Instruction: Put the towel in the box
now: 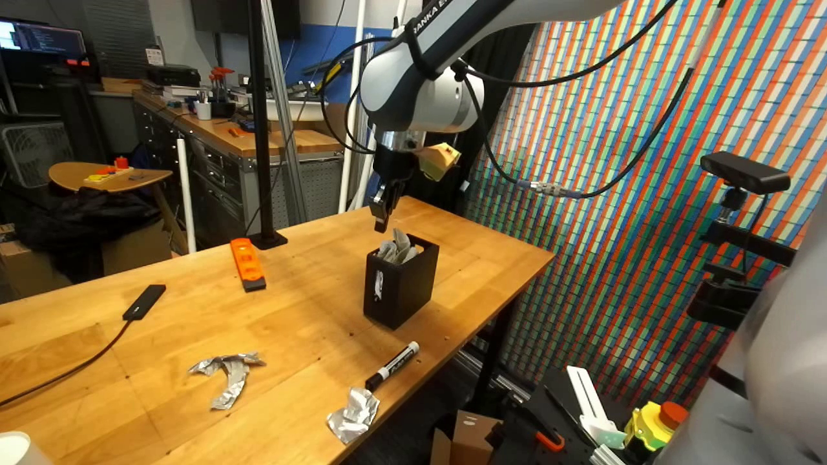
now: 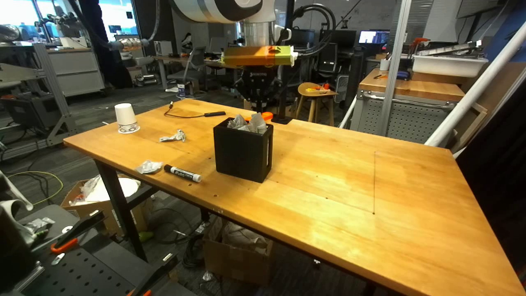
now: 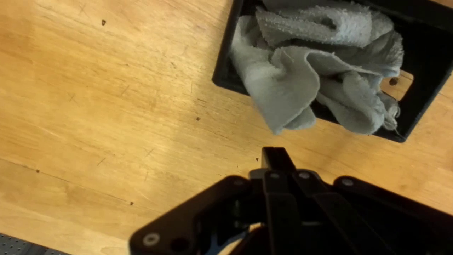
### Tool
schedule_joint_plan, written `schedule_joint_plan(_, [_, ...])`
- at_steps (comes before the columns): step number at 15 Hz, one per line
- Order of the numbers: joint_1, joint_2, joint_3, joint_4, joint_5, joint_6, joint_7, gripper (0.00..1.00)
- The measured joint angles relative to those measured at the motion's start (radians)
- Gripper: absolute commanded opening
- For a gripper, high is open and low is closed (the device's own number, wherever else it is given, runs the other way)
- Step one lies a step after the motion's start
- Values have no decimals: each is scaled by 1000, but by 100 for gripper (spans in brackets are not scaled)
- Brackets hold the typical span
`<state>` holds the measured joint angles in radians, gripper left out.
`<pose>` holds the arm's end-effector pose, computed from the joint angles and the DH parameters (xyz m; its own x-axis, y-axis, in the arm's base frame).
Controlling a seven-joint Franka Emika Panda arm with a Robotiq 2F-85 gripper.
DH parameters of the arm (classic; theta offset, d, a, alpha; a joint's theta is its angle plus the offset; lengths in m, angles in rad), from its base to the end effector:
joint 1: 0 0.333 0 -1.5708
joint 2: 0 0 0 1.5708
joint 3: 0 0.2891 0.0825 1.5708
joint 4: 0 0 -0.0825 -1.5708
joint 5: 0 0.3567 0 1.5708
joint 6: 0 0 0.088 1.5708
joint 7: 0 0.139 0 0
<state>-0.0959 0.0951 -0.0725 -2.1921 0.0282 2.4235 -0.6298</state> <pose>0.5314 -0.0896 0.3153 0.8957 0.4286 0.1184 0.4233 -0.9034 0.0685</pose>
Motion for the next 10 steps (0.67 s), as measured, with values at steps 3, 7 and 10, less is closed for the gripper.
schedule_joint_plan(3, [-21, 23, -1, 4, 0, 1, -7, 0])
schedule_joint_plan(7, [-41, 18, -6, 3, -7, 0, -4, 0])
schedule_joint_plan(10, [-41, -21, -9, -20, -52, -3, 24, 0])
